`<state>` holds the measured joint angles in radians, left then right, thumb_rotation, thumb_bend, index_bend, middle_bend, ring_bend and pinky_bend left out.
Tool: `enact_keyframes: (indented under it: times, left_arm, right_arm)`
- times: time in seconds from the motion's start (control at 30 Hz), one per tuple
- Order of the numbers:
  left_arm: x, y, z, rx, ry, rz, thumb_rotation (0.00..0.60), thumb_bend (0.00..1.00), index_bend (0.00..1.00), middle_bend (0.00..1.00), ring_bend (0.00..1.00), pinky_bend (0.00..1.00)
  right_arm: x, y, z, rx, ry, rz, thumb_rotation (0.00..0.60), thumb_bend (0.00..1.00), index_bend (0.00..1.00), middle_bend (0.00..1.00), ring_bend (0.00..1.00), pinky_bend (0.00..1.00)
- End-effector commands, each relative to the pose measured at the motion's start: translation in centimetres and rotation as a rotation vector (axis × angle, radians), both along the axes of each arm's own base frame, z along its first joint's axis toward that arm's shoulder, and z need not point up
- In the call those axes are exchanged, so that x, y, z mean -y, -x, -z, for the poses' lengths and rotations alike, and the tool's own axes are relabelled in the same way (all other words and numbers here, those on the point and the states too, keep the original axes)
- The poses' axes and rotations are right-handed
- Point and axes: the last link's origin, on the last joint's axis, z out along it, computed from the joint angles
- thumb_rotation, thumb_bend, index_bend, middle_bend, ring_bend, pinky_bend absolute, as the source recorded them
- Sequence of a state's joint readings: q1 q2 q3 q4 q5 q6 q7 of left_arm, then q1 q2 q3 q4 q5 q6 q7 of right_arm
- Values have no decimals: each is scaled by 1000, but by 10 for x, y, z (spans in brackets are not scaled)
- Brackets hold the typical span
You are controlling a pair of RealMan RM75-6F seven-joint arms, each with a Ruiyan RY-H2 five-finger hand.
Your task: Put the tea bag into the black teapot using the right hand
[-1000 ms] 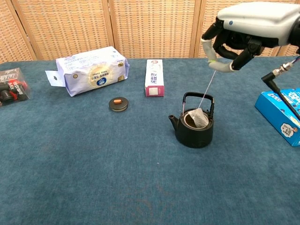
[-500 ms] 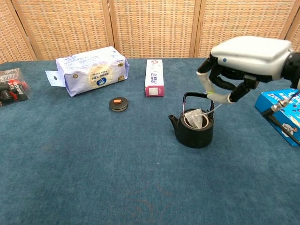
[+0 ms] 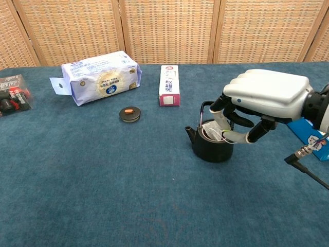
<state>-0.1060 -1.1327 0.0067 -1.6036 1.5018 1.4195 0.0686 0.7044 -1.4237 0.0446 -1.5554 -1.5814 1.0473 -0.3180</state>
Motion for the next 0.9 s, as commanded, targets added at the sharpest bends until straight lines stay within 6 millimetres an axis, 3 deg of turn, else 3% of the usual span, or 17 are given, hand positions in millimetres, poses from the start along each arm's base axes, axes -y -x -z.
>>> enact_keyframes:
  times: [0.03, 0.1, 0.17, 0.23, 0.33, 0.47, 0.7, 0.9]
  left_arm:
    - [0, 0, 0, 2, -1, -1, 600, 408, 0, 0, 0, 0]
    - [0, 0, 0, 3, -3, 0, 600, 408, 0, 0, 0, 0]
    - [0, 1, 0, 3, -3, -1, 600, 408, 0, 0, 0, 0]
    - [0, 1, 0, 3, -3, 0, 600, 408, 0, 0, 0, 0]
    - [0, 1, 0, 4, -3, -1, 600, 408, 0, 0, 0, 0]
    - [0, 1, 0, 1, -1, -2, 600, 408, 0, 0, 0, 0]
    - [-2, 0, -2, -3, -6, 2, 600, 408, 0, 0, 0, 0]
    - [-4, -1, -5, -13, -9, 7, 600, 408, 0, 0, 0, 0]
  right_arm:
    - [-1, 2, 1, -18, -4, 5, 525, 639, 569, 878, 893, 981]
    - [-1, 3, 1, -24, -5, 6, 408, 640, 523, 877, 893, 981]
    - [-2, 3, 1, -28, -7, 9, 245, 640, 460, 876, 894, 981]
    - [-2, 3, 1, -36, -8, 11, 135, 639, 409, 875, 894, 981]
    - [-2, 2, 0, -44, -9, 10, 45, 639, 372, 874, 893, 981]
    - [-2, 0, -1, -46, -21, 19, 2, 639, 356, 874, 893, 981]
    - [6, -8, -8, -72, -63, 40, 0, 645, 311, 880, 893, 981]
    - [15, -9, -9, -103, -86, 78, 0, 717, 307, 884, 893, 981]
